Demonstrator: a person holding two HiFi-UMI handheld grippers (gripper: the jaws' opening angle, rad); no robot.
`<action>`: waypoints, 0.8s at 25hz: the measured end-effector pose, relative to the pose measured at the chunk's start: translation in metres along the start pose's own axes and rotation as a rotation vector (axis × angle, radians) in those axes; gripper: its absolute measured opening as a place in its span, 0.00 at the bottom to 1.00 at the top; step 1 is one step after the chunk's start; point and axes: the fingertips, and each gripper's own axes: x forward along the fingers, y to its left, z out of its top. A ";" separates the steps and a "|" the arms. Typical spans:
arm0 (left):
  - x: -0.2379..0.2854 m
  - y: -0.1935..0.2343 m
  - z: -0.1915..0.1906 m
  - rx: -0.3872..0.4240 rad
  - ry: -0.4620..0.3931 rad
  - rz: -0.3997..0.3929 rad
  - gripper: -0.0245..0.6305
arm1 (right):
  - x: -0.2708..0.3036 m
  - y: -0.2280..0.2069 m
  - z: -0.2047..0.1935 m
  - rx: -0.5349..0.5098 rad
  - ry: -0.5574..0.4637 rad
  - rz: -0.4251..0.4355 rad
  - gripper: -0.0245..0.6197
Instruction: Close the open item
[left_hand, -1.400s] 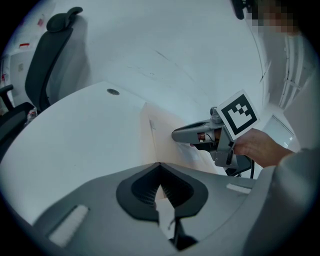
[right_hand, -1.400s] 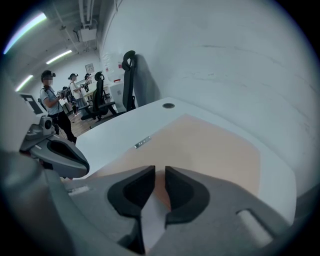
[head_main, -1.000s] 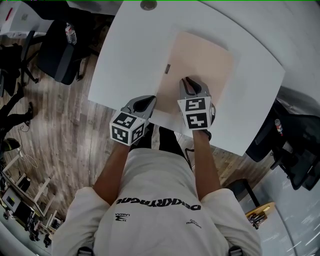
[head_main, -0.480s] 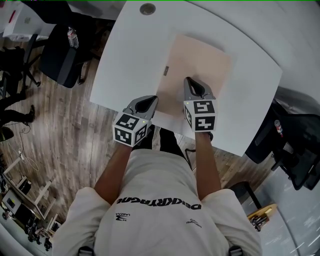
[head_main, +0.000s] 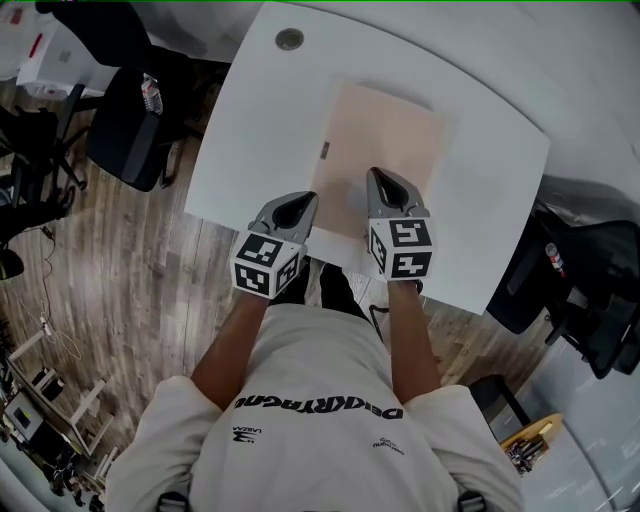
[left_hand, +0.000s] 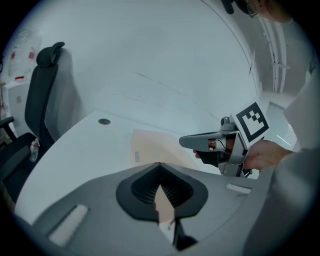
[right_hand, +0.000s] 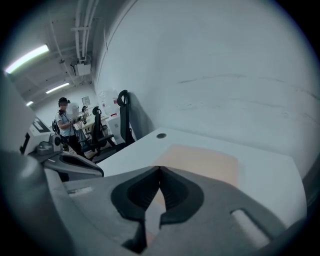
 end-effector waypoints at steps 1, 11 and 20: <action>-0.002 -0.003 0.004 0.006 -0.011 0.003 0.04 | -0.005 0.001 0.003 0.000 -0.016 -0.003 0.04; -0.024 -0.033 0.037 0.063 -0.116 0.022 0.04 | -0.058 -0.004 0.025 0.040 -0.145 -0.048 0.04; -0.048 -0.065 0.073 0.128 -0.211 0.026 0.04 | -0.103 -0.001 0.047 0.071 -0.272 -0.065 0.04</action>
